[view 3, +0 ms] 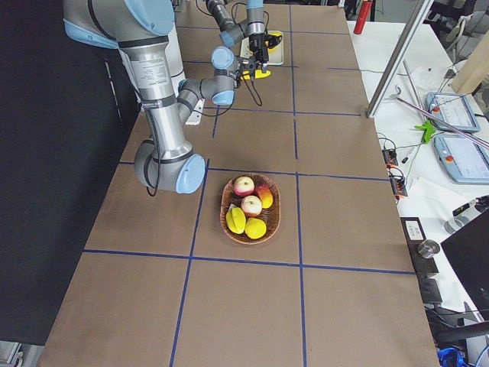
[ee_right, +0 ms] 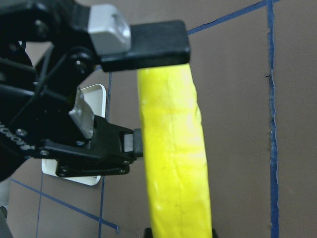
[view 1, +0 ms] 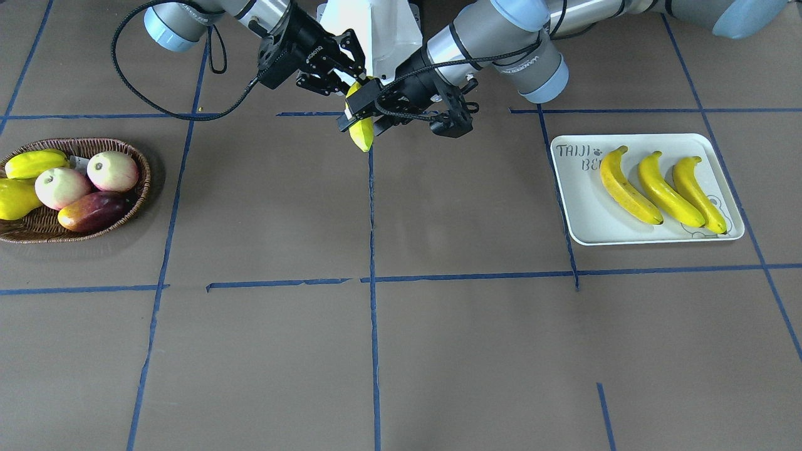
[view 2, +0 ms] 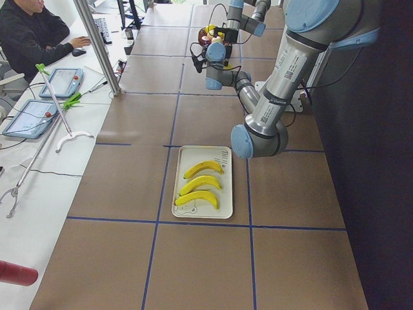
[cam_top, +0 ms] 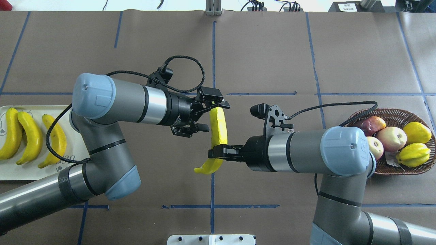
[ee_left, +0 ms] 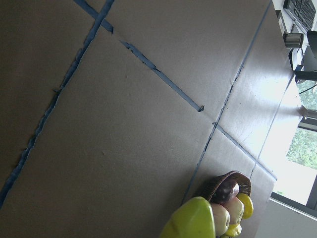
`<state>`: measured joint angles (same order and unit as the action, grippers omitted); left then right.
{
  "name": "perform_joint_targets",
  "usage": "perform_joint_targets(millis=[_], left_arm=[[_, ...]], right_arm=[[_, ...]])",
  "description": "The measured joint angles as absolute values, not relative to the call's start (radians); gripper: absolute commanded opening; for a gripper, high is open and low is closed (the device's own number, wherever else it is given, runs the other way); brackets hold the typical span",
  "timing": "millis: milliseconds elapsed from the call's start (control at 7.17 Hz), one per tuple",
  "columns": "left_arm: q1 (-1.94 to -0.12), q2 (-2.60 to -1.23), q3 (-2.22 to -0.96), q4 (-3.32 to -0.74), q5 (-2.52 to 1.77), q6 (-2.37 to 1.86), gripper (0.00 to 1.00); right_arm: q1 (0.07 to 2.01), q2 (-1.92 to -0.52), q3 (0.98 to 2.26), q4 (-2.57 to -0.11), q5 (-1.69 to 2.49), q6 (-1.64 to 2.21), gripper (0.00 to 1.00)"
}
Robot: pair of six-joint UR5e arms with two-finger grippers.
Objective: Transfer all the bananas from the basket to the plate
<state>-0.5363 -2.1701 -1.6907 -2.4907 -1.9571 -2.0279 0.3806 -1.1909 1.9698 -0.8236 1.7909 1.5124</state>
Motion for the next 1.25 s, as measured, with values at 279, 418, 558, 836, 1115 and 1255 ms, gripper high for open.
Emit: perform_joint_targets(millis=[279, 418, 558, 836, 1115, 1255], left_arm=[[-0.529, -2.169, -1.693, -2.494, -1.957, -2.015, 0.0], [-0.53, -2.168, -1.695, -2.495, -1.957, -2.008, 0.0], [-0.532, -2.166, -1.696, -2.495, -1.958, -2.004, 0.0], [-0.537, -2.168, -1.698, -2.492, -1.957, -2.004, 0.0], [-0.548, -2.167, -1.7, -2.482, -1.957, -2.004, 0.0], [-0.569, -2.166, -1.701, -2.45, -1.96, -2.004, 0.0]], right_arm=[[0.379, -1.19, 1.97, -0.826, 1.792, 1.512, 0.04], [0.379, -1.192, 1.97, -0.827, 1.793, 1.512, 0.99], [0.378, -1.192, 1.972, -0.827, 1.792, 1.515, 1.0], [0.377, -1.188, 1.98, -0.834, 1.789, 1.524, 1.0], [0.38, -1.187, 2.01, -0.88, 1.789, 1.526, 1.0], [0.384, -1.187, 2.037, -0.92, 1.791, 1.525, 1.0]])
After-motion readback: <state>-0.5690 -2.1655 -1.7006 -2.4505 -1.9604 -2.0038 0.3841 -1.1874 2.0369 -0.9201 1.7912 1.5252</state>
